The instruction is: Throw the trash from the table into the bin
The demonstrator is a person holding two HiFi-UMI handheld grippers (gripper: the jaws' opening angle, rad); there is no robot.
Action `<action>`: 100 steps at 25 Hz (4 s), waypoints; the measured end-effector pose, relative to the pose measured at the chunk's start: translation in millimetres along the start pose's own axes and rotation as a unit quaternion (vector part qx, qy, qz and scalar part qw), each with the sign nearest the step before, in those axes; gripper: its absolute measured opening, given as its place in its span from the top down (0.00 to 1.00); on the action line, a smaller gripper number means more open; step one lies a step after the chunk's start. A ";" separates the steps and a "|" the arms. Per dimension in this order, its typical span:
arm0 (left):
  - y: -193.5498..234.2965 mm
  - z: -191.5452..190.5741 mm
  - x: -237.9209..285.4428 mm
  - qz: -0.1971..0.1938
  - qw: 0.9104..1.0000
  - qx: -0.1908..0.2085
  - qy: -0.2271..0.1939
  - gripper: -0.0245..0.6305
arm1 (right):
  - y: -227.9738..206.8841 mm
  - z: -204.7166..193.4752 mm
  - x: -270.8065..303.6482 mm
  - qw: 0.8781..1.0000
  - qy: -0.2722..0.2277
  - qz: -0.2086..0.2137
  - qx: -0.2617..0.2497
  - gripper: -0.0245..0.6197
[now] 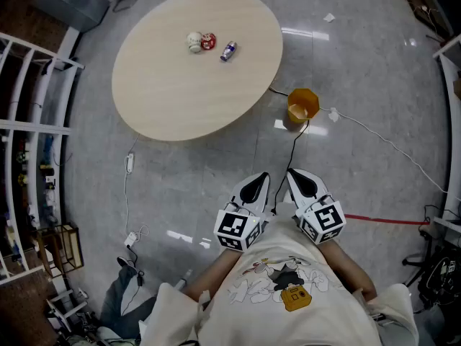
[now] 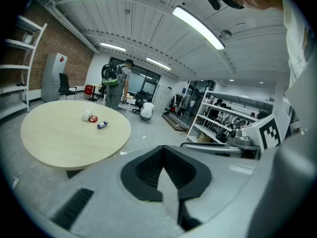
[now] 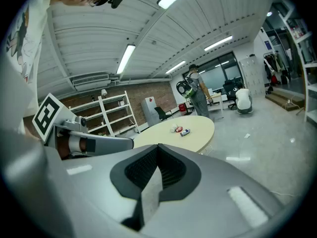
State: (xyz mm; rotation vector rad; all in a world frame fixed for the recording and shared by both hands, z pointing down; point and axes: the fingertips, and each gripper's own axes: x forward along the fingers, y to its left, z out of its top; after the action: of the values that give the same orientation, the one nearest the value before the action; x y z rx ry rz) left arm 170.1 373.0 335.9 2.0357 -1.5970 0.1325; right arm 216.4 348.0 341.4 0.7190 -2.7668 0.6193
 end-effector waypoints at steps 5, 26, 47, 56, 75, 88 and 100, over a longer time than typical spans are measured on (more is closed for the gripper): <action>-15.8 -9.2 7.2 0.000 1.000 0.005 0.003 0.96 | -2.1 -3.9 -18.8 1.000 -0.007 0.005 -0.013 0.96; 91.1 47.7 36.6 0.059 0.997 -0.033 -0.041 0.96 | -40.6 34.0 82.7 0.999 -0.001 0.033 0.004 0.80; 256.1 150.0 125.1 0.031 0.998 -0.054 0.001 0.96 | -96.8 113.2 302.2 0.945 0.119 0.104 -0.286 0.63; 281.7 163.3 140.0 0.078 0.994 -0.079 -0.016 0.96 | -149.6 103.6 431.5 0.824 0.216 0.225 -0.474 0.51; 371.5 150.3 87.5 0.209 0.953 -0.208 -0.077 0.96 | -213.1 -16.1 623.0 0.498 0.410 0.358 -0.675 0.48; 371.6 157.4 77.8 0.185 0.960 -0.195 -0.082 0.96 | -203.0 -17.0 612.6 0.481 0.406 0.314 -0.711 0.66; 350.5 164.7 60.6 0.085 0.985 -0.138 -0.059 0.96 | -167.7 0.0 531.2 0.673 0.405 0.220 -0.579 0.66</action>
State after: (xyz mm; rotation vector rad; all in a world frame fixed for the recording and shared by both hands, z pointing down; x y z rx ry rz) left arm -176.8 190.9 344.2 1.7231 -1.7538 -0.1426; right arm -154.2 -4.8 561.6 -0.4496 -1.8103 -0.6631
